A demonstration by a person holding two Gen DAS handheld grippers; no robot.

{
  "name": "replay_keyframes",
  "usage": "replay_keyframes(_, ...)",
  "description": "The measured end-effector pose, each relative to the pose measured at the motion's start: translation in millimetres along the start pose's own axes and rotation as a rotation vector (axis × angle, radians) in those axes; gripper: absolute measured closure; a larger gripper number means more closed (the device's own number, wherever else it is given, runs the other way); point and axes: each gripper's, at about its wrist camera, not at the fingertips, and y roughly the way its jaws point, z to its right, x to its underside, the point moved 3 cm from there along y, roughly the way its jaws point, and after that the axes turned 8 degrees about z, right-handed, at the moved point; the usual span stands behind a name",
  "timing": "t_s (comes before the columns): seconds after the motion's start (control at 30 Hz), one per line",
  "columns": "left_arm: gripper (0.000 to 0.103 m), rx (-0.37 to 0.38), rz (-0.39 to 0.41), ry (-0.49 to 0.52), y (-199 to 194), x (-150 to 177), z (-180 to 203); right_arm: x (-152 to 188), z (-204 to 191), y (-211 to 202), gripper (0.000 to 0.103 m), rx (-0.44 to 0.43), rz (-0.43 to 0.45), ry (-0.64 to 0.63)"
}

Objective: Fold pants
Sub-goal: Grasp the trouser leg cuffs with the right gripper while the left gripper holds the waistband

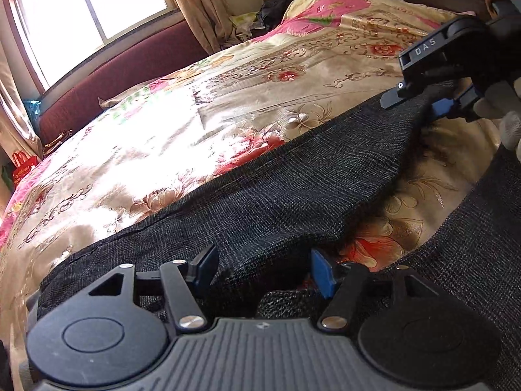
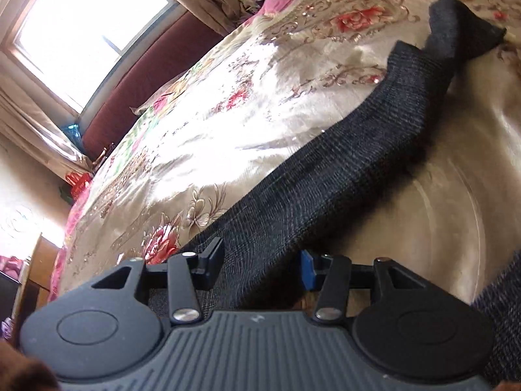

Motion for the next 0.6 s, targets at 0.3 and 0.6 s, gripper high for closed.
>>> replay_keyframes(0.3,0.024,-0.024,-0.035,-0.042,15,-4,-3,16,-74,48,0.046,0.206,0.026,-0.639)
replay_keyframes(0.6,0.023,-0.017,-0.034,-0.017,17,-6,0,-39,42,-16,0.045,0.182,0.128,-0.212)
